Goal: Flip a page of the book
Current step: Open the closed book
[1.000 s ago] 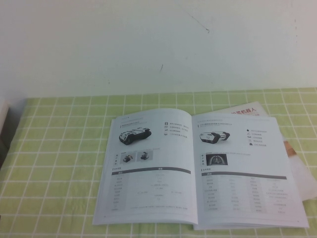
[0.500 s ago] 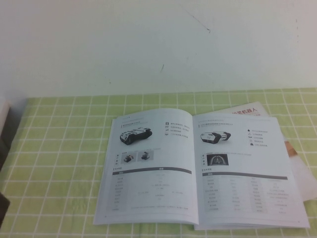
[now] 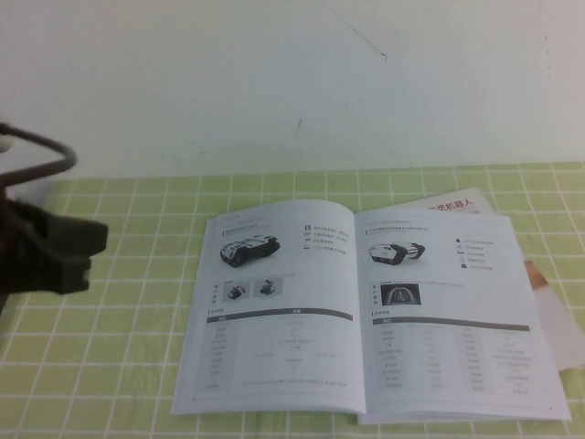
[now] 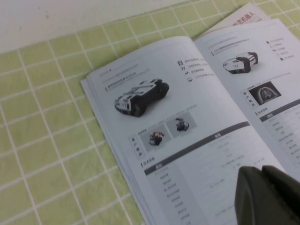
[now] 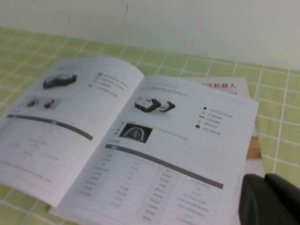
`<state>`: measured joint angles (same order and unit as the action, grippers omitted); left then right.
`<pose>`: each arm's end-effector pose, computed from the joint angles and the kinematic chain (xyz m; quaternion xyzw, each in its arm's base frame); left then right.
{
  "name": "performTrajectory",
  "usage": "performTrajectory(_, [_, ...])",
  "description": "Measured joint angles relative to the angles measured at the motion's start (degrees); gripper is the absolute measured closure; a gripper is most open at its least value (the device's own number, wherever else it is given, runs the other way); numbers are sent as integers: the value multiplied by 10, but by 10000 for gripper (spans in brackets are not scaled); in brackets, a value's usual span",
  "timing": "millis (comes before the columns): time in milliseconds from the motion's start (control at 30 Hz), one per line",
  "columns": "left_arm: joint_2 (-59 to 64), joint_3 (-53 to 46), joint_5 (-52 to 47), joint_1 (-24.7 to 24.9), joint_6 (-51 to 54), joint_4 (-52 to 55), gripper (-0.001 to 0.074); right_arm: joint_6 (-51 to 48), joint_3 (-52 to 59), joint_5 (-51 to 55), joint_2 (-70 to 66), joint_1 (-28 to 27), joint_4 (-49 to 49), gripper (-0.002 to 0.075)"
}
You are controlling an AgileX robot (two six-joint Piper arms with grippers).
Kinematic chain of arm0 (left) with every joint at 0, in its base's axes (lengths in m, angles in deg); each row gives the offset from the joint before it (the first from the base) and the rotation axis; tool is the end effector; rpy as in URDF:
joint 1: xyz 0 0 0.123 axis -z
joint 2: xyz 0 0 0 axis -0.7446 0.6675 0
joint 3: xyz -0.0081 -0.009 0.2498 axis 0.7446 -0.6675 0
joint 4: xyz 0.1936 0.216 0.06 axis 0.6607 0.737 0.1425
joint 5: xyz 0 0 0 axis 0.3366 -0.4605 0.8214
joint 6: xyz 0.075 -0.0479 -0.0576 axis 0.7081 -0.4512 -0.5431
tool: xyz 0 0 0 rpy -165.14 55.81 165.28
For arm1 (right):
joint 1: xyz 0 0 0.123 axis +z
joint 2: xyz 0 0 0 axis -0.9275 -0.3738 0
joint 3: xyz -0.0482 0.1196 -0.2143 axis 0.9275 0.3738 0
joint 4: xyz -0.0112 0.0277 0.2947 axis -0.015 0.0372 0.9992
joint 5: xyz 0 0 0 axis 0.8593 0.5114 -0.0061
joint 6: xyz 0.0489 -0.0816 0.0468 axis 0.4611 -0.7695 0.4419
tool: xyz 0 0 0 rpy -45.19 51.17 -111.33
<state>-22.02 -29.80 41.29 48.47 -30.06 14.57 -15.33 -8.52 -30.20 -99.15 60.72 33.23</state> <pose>0.2651 -0.0516 0.3142 0.1584 0.8596 -0.1949 0.4449 0.1949 0.0168 0.2674 -0.1137 0.8322 0.0977 0.5338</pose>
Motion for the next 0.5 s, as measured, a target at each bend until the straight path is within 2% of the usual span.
performTrajectory(233, [140, 88, 62, 123, 12, 51, 739, -9, -104, 79, -150, 0, -57, 729])
performTrajectory(500, [286, 130, 90, 198, 29, 32, 739, -12, -166, 134, -266, 0, -104, 729])
